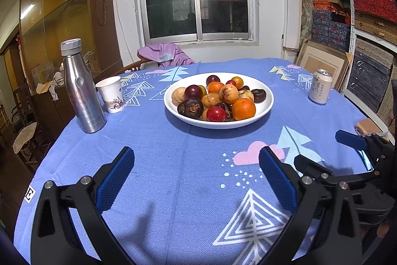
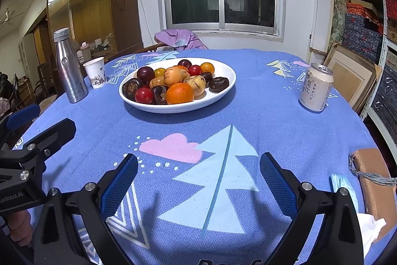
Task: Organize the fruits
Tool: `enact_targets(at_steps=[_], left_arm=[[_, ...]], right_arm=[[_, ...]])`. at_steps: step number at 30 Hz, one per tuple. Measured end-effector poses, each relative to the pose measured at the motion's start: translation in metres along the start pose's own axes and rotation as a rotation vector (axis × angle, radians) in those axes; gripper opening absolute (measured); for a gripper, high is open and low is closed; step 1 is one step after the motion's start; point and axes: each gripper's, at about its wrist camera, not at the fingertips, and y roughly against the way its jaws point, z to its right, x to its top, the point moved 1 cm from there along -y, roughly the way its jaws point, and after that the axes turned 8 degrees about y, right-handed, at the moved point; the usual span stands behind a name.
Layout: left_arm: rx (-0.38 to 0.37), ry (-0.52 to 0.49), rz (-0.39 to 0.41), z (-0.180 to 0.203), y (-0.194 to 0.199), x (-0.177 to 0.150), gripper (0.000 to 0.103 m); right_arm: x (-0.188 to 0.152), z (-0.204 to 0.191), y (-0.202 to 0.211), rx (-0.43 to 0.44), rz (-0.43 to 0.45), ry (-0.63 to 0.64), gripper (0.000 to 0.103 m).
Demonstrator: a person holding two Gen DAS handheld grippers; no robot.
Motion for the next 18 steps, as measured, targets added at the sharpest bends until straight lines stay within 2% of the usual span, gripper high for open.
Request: enact_targets(at_steps=[8,18], left_arm=[[0.002,0.009,0.022,0.0002,0.0042,-0.0010,0.099],[0.000,0.019,0.002,-0.0032,0.0001,0.0016,0.099]], right_arm=[[-0.0002,0.0005,0.0001,0.000,0.001,-0.005,0.100],[0.0002,0.0027,0.0010,0.000,0.004,-0.011,0.100]])
